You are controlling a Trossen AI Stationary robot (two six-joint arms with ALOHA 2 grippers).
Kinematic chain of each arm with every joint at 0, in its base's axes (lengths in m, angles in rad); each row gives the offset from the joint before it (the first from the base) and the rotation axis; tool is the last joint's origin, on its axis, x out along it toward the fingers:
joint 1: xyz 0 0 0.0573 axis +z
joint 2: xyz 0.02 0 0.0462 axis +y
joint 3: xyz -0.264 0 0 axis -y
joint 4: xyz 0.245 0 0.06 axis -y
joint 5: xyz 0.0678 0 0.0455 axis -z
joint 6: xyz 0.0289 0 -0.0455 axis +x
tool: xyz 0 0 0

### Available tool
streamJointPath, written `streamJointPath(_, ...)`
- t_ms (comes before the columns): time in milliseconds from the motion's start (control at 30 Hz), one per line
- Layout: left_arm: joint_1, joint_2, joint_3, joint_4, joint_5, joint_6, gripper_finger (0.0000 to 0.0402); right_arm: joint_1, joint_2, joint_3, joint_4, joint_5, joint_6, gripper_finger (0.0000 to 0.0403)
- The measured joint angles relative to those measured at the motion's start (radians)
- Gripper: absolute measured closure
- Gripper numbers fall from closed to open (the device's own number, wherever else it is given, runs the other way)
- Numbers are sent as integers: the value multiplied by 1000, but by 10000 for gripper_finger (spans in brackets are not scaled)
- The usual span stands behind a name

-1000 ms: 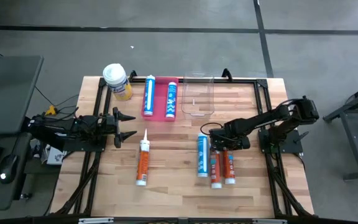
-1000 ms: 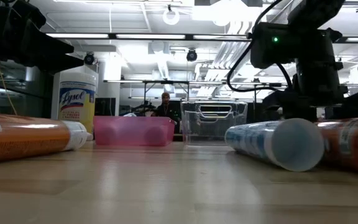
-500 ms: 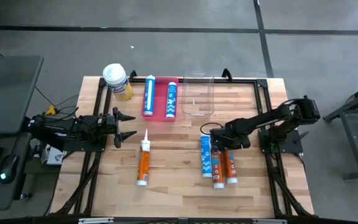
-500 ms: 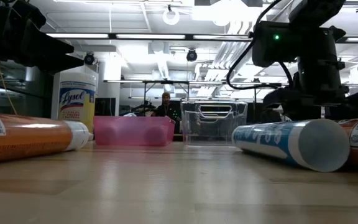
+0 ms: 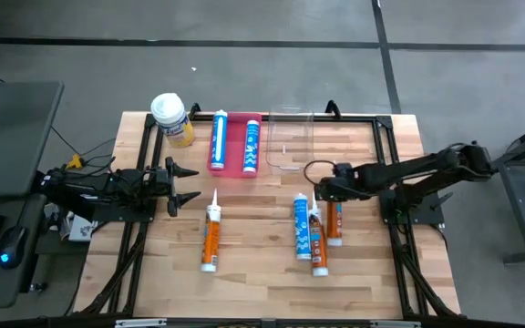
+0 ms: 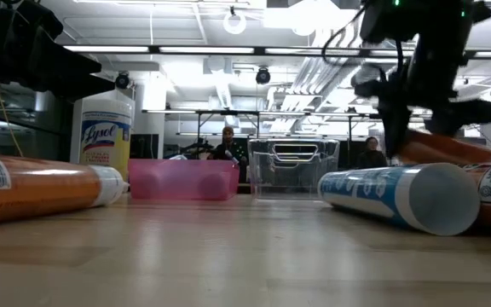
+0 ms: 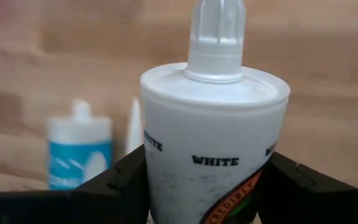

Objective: Sort silicone sealant tubes
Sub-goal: Put the orange silicone sealant into the transparent bin

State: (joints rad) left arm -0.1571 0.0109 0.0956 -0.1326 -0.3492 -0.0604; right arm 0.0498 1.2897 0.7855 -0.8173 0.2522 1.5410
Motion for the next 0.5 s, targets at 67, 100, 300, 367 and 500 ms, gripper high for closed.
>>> streamJointPath(67, 0, 0, 0, 0, 0, 0, 82, -4, -19, 48, -55, 51, -7, 195)
streamJointPath(100, 0, 0, 0, 0, 0, 0, 82, -7, -25, 74, -89, 70, -21, 195)
streamJointPath(300, 0, 0, 0, 0, 0, 0, 82, -38, -35, 306, -280, 203, -176, 195)
streamJointPath(367, 0, 0, 0, 0, 0, 0, 82, -53, -33, 392, -315, 274, -241, 196)
streamJointPath(500, 0, 0, 0, 0, 0, 0, 82, -102, -16, 527, -302, 467, -436, 196)
